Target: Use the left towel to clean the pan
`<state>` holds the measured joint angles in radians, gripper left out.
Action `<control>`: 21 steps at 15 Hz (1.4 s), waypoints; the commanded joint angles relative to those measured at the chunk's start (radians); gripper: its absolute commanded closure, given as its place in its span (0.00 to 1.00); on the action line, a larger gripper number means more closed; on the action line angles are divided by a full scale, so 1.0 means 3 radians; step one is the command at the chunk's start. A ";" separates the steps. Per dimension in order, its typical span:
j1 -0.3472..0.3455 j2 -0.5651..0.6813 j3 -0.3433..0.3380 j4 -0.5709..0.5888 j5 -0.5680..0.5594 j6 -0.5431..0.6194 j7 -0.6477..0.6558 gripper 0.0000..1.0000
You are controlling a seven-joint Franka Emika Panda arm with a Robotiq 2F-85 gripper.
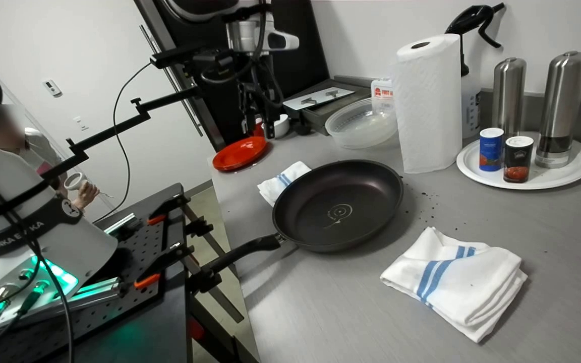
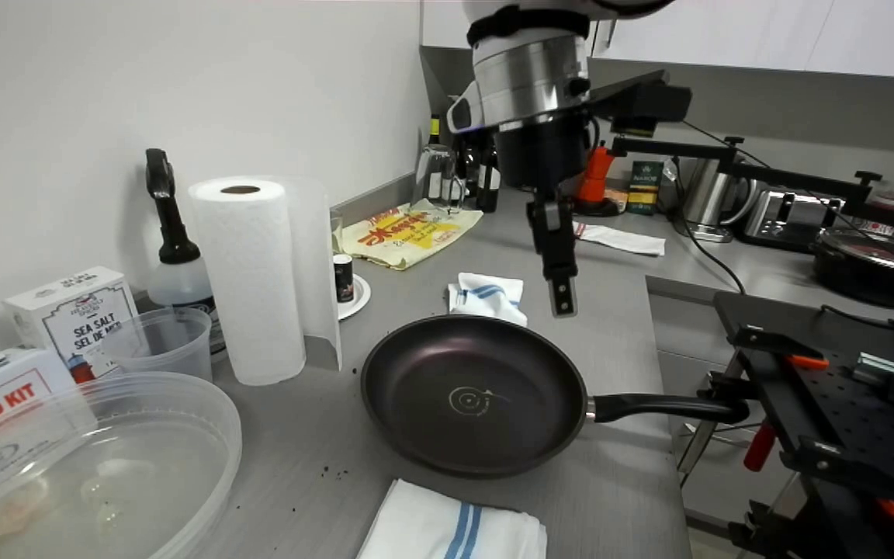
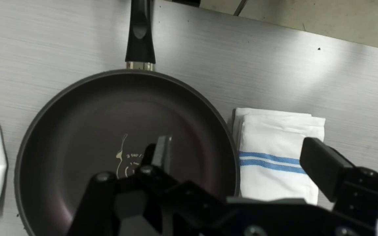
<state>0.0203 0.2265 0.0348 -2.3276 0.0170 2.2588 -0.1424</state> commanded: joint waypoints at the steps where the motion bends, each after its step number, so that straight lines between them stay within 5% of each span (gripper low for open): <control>1: -0.0003 0.0489 0.0076 0.0332 0.0063 0.0224 -0.0081 0.00; 10: 0.0002 0.1142 0.0318 0.0913 0.0218 0.0422 -0.0034 0.00; 21: 0.0229 0.1368 0.0458 0.0817 -0.0016 0.0685 -0.0174 0.00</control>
<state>0.0719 0.6219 0.1652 -2.0676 0.0444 2.4330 -0.1477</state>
